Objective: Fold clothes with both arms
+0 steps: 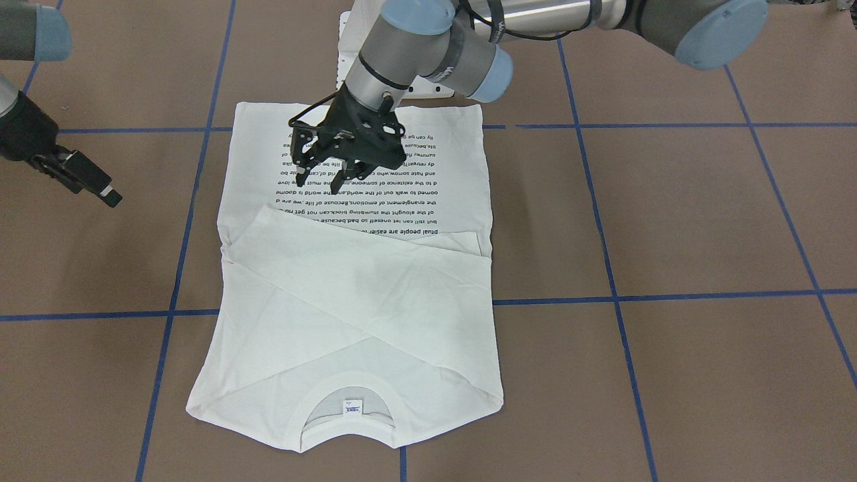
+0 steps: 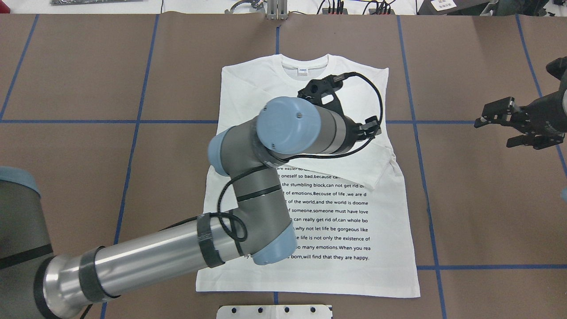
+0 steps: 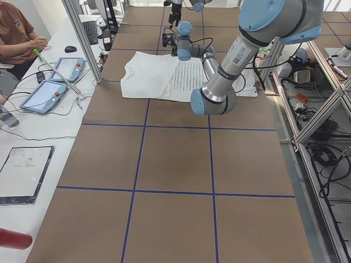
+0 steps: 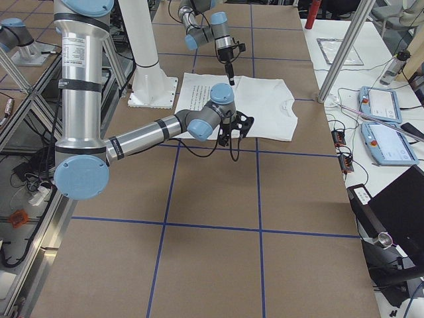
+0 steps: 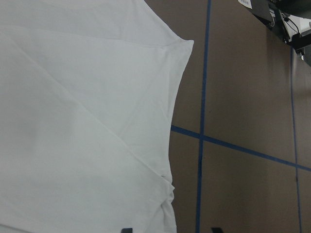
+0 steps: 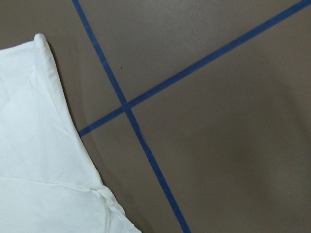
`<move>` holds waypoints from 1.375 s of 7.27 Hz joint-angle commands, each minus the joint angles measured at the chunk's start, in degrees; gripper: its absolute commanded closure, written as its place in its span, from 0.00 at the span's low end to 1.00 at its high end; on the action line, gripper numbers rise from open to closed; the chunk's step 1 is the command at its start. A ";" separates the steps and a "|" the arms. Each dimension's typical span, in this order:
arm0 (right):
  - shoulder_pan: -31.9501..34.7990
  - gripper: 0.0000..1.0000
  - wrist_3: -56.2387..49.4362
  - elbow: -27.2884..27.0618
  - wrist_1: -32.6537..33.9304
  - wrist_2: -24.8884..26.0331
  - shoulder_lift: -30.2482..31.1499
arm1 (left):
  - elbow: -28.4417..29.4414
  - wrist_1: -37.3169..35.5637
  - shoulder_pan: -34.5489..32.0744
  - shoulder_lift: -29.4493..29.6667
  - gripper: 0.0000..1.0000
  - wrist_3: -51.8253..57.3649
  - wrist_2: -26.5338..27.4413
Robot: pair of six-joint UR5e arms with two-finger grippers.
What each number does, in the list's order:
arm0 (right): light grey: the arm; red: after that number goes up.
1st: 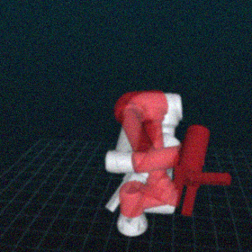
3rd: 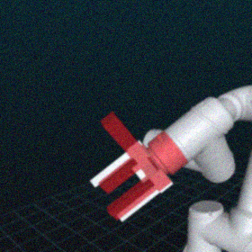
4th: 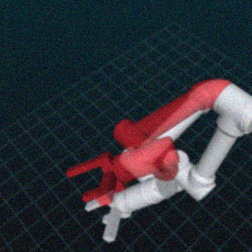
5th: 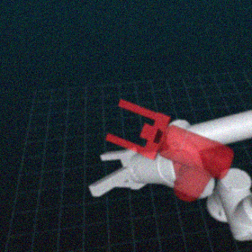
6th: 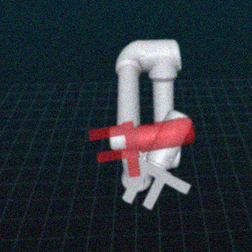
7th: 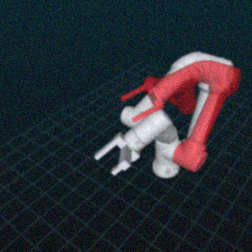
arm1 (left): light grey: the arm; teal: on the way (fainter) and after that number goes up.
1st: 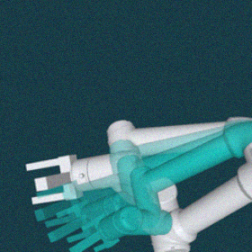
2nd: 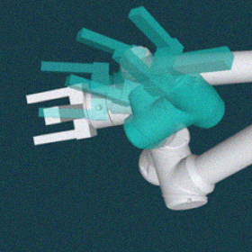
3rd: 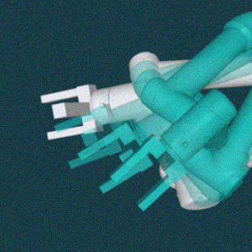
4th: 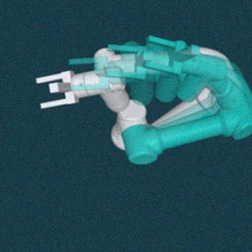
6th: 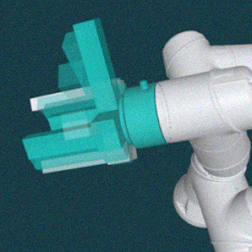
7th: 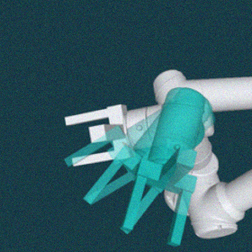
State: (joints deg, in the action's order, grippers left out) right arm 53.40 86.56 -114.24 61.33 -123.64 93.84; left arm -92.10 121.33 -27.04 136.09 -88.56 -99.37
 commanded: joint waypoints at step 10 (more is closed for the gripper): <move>-47.24 0.07 47.88 -11.90 9.86 36.89 5.56 | -17.33 -4.96 -2.93 -18.84 0.35 5.06 -2.23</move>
State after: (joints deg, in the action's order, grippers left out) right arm 7.51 130.10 -127.42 70.87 -87.65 99.32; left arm -109.41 116.36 -30.04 117.21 -83.29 -101.64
